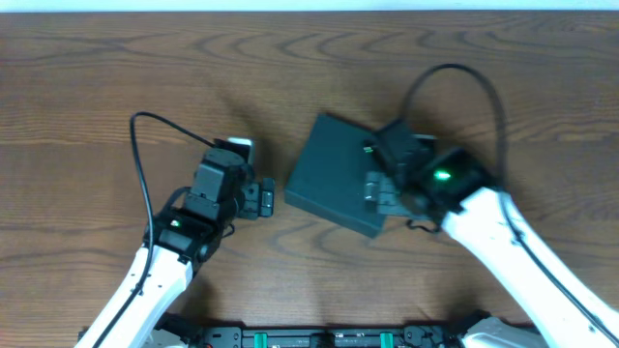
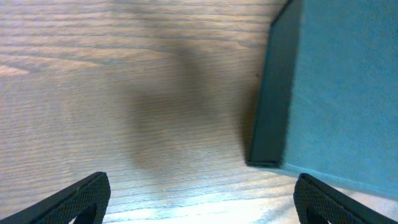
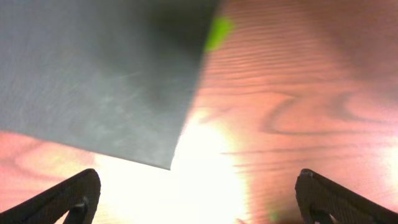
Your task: Pack container
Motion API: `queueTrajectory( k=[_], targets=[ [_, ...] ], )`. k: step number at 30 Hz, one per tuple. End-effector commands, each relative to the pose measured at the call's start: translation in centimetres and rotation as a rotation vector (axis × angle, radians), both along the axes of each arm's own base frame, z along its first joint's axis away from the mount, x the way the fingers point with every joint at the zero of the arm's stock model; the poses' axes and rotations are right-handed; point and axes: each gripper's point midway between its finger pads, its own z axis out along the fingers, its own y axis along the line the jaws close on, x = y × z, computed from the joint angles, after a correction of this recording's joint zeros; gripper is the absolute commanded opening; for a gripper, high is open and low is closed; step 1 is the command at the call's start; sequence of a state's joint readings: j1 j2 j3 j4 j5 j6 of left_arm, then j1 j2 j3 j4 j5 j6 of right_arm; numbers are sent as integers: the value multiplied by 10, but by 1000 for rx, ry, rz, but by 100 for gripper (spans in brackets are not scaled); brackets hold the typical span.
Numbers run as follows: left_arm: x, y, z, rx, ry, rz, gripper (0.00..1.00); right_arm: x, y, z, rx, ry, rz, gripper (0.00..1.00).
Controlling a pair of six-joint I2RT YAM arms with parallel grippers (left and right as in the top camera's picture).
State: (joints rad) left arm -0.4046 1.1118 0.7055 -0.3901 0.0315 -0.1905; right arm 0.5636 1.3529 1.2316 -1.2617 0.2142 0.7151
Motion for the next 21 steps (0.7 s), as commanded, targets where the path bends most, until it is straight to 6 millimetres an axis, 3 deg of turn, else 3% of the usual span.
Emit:
queueTrajectory(
  k=[1,6,11,21],
  targets=[
    [6,3,3,-40,13,27,95,3,-25,18,-8,-70,-115,99],
    [8,6,-18,-17,77,39,95,-5,-58,9,-83,-76,-286,99],
    [16,-6,-37,-48,118,7,95,-16,-75,-29,-95,-35,-451,99],
    [25,-10,-51,-45,131,6,95,-5,-98,-88,-58,-63,-563,99]
  ],
)
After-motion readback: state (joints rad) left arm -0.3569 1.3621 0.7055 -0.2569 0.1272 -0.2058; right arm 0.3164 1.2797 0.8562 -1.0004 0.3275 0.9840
